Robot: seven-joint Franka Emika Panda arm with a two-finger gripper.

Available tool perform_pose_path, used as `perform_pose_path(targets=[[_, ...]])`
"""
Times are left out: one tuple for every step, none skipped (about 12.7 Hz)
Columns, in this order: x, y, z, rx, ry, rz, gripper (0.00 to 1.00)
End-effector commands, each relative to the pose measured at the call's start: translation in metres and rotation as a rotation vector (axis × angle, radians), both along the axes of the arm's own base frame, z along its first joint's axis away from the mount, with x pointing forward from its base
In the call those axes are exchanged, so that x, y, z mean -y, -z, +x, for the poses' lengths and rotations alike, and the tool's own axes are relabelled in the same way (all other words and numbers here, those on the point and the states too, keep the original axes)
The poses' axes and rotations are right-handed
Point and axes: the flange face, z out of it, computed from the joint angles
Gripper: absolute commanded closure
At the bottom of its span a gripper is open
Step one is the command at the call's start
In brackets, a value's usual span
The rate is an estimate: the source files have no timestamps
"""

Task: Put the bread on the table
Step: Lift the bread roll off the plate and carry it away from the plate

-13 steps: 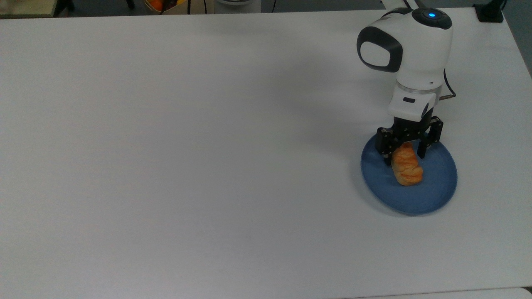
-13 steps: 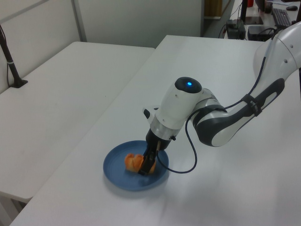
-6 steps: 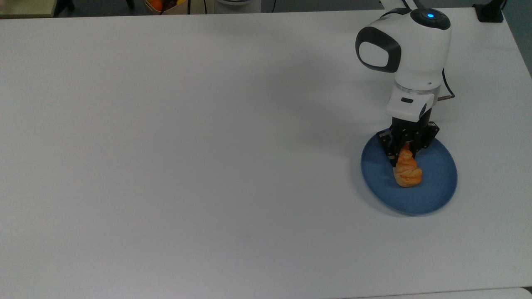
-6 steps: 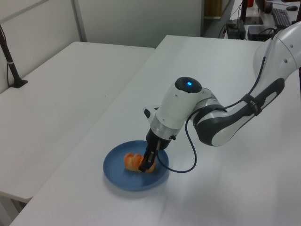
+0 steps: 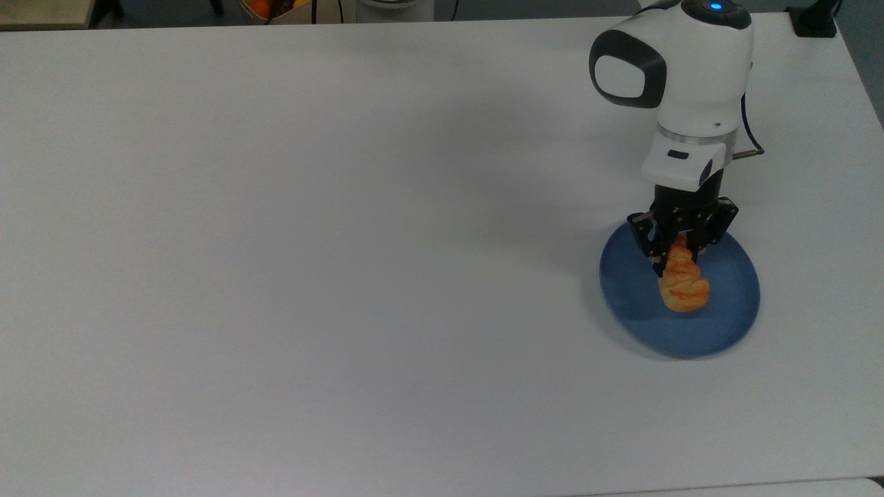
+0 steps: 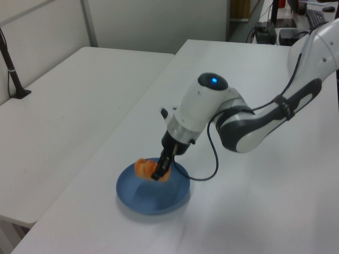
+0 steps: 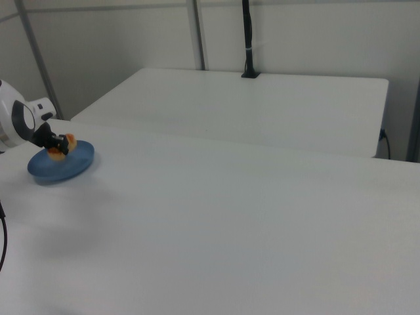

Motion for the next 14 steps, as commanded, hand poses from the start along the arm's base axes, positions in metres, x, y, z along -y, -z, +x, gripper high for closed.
perform_pose_path(targets=[[0.026, -0.045, -0.009, 0.018, 0.035, 0.036, 0.6], [0.033, -0.056, -0.01, 0.021, 0.043, 0.045, 0.6], [0.046, -0.071, -0.012, 0.026, 0.059, 0.047, 0.6], [0.054, -0.083, -0.015, 0.022, 0.079, 0.044, 0.6], [0.063, -0.095, -0.016, 0.012, 0.101, 0.043, 0.61], [0.073, -0.109, -0.016, 0.002, 0.123, 0.04, 0.62], [0.087, -0.123, -0.018, -0.031, 0.157, 0.034, 0.62], [0.1, -0.139, -0.025, -0.055, 0.181, 0.033, 0.62], [0.11, -0.148, -0.03, -0.066, 0.194, 0.027, 0.62], [0.131, -0.162, -0.038, -0.083, 0.223, 0.023, 0.62], [0.14, -0.17, -0.044, -0.097, 0.226, 0.018, 0.62], [0.16, -0.179, -0.049, -0.131, 0.218, 0.008, 0.62], [0.175, -0.184, -0.05, -0.165, 0.202, 0.0, 0.62], [0.192, -0.194, -0.056, -0.223, 0.157, -0.005, 0.62]])
